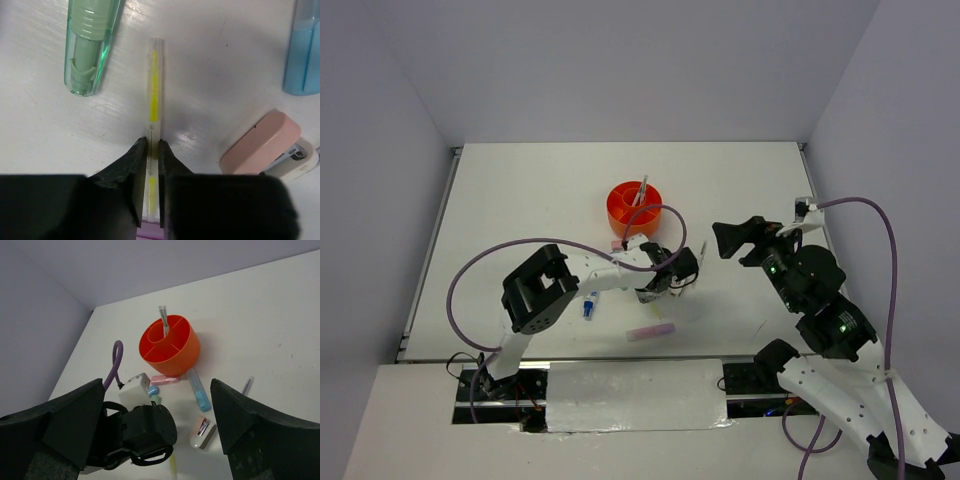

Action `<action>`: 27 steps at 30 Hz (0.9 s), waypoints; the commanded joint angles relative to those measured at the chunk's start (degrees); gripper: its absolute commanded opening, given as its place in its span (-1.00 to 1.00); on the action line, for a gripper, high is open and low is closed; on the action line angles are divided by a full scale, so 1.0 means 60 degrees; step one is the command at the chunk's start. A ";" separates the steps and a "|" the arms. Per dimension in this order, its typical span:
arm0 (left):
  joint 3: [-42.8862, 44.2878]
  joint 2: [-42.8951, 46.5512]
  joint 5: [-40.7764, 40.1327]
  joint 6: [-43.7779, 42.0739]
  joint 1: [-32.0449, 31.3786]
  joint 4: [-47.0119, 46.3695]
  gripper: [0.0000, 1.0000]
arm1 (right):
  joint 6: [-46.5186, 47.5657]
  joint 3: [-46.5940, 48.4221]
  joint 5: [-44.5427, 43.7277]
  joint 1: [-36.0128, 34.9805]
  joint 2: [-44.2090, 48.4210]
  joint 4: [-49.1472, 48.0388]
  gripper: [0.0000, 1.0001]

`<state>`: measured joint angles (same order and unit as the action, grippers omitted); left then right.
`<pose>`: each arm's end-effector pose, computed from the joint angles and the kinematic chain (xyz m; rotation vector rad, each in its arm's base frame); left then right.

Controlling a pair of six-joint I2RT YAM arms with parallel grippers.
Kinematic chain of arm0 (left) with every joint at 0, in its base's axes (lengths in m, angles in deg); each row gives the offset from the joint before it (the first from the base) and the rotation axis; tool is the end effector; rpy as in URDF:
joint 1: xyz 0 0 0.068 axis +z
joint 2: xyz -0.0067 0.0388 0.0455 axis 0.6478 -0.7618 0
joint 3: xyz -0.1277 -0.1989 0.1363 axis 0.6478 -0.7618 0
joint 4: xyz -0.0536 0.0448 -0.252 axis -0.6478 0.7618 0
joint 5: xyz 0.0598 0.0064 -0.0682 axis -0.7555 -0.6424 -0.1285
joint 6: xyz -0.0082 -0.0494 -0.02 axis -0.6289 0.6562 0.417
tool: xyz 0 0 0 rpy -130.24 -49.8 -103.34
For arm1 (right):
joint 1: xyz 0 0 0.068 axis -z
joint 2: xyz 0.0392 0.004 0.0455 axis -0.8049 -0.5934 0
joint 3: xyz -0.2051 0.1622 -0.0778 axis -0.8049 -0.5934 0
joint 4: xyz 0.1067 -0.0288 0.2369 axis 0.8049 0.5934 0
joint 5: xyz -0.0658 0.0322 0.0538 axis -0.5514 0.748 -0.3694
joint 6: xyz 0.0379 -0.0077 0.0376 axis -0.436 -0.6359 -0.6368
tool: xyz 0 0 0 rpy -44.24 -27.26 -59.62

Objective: Sort the stationery into containers
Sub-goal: Pick up the pen from the center of the board.

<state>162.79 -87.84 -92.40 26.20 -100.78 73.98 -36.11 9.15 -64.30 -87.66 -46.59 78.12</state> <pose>0.2134 -0.3427 0.1632 -0.7543 2.5362 -0.0317 0.0975 0.0531 0.3714 0.1549 1.6602 0.5802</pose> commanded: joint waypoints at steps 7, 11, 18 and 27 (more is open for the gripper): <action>-0.2237 0.0500 0.1029 -0.0981 0.0194 -0.1882 -1.00 | -0.0001 -0.0310 0.1153 0.0082 -0.0979 -0.0882 0.90; -0.2765 0.1289 0.0561 -0.2005 0.0194 -0.3066 -1.00 | -0.0118 -0.0457 0.1709 0.0329 -0.2074 -0.0985 0.90; -0.3996 0.2609 0.0546 -0.4585 0.0209 -0.6232 -1.00 | -0.0631 -0.1262 0.2428 0.0550 -0.2957 -0.2374 0.90; -0.6513 0.4499 0.1263 -0.6606 0.0209 -1.0553 -1.00 | -0.1217 -0.1818 0.2882 0.0550 -0.4305 -0.3547 0.82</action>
<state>126.44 -64.48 -86.50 -7.90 -99.73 22.90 -41.42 -0.16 -48.72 -84.67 -71.90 63.19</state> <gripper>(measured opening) 0.187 0.915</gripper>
